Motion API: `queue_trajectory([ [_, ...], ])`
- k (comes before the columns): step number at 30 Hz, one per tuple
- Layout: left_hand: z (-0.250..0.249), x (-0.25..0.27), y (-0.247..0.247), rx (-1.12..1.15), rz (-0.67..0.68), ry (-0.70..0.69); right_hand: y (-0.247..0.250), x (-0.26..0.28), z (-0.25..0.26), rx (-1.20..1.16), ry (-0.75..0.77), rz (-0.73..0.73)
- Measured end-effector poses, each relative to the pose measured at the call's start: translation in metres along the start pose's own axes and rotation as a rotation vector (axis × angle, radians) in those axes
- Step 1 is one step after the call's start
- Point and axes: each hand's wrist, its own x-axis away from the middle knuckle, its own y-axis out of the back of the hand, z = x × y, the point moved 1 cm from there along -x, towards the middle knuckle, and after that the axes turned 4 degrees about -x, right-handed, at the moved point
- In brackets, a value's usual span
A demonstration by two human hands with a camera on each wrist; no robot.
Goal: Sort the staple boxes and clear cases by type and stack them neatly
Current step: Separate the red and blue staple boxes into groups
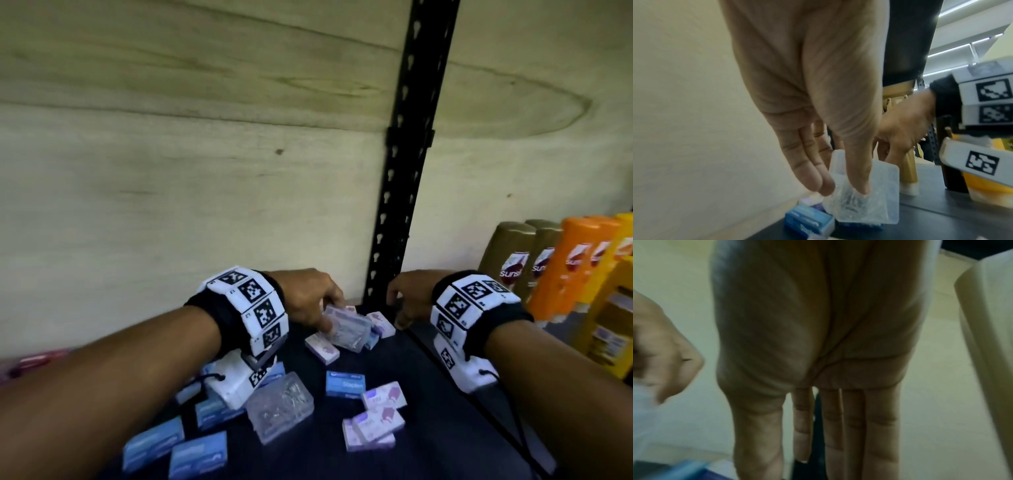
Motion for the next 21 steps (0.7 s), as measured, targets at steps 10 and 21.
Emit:
queue_trajectory([
  [10, 0.050, 0.129, 0.022, 0.365, -0.060, 0.302, 0.001, 0.051, 0.096, -0.095, 0.308, -0.020],
  [21, 0.045, 0.239, -0.002, 0.270, -0.127, 0.459, -0.025, 0.075, 0.174, 0.165, 0.419, 0.102],
])
